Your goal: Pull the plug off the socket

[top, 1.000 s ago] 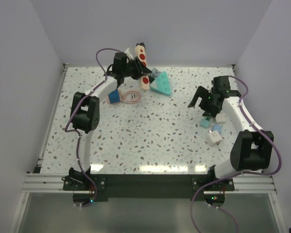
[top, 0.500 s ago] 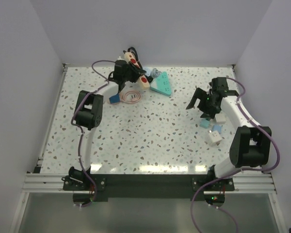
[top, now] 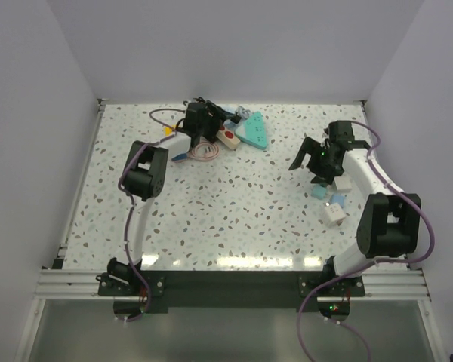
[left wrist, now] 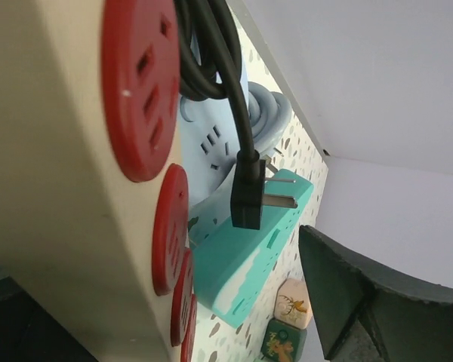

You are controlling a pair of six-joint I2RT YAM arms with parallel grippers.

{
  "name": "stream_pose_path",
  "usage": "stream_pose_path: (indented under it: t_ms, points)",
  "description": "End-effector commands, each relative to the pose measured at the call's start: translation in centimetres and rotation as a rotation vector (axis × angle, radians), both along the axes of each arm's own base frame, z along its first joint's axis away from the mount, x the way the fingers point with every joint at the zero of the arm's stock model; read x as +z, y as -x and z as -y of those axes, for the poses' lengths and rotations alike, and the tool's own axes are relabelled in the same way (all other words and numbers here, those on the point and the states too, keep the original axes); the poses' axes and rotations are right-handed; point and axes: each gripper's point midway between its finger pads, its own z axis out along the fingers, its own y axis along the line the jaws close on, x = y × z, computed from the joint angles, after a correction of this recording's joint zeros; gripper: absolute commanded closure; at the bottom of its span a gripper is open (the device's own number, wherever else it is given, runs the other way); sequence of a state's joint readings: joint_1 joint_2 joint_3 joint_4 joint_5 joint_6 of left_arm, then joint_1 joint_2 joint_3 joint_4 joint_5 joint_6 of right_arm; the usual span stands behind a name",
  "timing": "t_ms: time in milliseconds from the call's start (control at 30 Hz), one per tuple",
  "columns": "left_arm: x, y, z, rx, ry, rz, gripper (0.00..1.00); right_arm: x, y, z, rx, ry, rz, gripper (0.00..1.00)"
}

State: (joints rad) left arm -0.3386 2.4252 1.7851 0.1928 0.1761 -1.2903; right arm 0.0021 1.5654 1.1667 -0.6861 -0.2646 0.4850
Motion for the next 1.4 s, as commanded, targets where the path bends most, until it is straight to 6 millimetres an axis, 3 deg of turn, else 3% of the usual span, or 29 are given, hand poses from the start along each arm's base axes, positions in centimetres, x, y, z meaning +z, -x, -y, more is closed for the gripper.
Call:
stream_pose_path:
  t_ms: [0, 167, 267, 300, 433, 500, 567, 667, 800, 933, 1033, 1133, 1167, 1233, 1267, 1367]
  points:
    - [4.5, 0.0, 0.0, 0.033, 0.051, 0.045, 0.04, -0.1, -0.3, -0.6, 0.032, -0.019, 0.013, 0.01]
    - [5.2, 3.3, 0.5, -0.009, 0.057, -0.086, 0.00, -0.5, -0.2, -0.5, 0.030, -0.014, 0.002, 0.01]
    - [5.0, 5.9, -0.8, 0.010, -0.014, -0.177, 0.00, -0.6, -0.3, -0.4, 0.027, -0.013, -0.002, 0.01]
    - [5.9, 6.9, -1.6, 0.027, -0.042, -0.192, 0.00, -0.7, -0.3, -0.4, 0.027, -0.013, -0.003, 0.01]
    - [7.8, 6.9, -4.3, 0.097, -0.272, -0.174, 0.00, -1.0, -0.3, -0.5, 0.028, -0.011, -0.011, 0.01]
    - [8.0, 6.6, -4.3, 0.086, -0.335, -0.187, 0.00, -1.3, -0.4, -0.6, 0.030, -0.013, -0.021, 0.01]
    - [7.0, 6.3, -4.2, 0.053, -0.349, -0.198, 0.00, -1.4, -0.4, -0.7, 0.034, -0.015, -0.025, 0.01]
    - [4.0, 5.3, -3.6, 0.008, -0.364, -0.225, 0.00, -1.1, -0.7, -0.8, 0.040, -0.014, -0.021, 0.01]
    - [1.8, 4.4, -2.6, -0.036, -0.332, -0.226, 0.00, -0.9, -0.6, -0.9, 0.047, -0.009, -0.018, 0.01]
    - [1.3, 3.3, -2.0, -0.039, -0.300, -0.196, 0.00, -0.8, -0.2, -0.9, 0.050, -0.011, -0.015, 0.01]
    - [2.6, 2.8, -1.4, -0.062, -0.280, -0.146, 0.00, -0.9, 0.1, -0.9, 0.053, -0.011, -0.015, 0.01]
    - [5.8, 2.7, -1.6, -0.094, -0.316, -0.050, 0.00, -0.9, 0.2, -1.0, 0.059, -0.016, -0.013, 0.01]
    - [8.0, 3.1, -2.1, -0.093, -0.333, -0.008, 0.00, -0.7, 0.1, -1.1, 0.060, -0.019, -0.008, 0.01]
    - [10.3, 3.2, -3.4, -0.094, -0.416, 0.084, 0.00, -0.8, 0.1, -1.1, 0.061, -0.020, -0.004, 0.01]
    - [12.7, 3.8, -4.1, -0.091, -0.428, 0.147, 0.00, -0.9, 0.2, -1.1, 0.063, -0.021, -0.006, 0.01]
    - [15.4, 4.9, -6.7, -0.117, -0.516, 0.230, 0.00, -1.0, 0.2, -1.4, 0.069, -0.033, -0.013, 0.01]
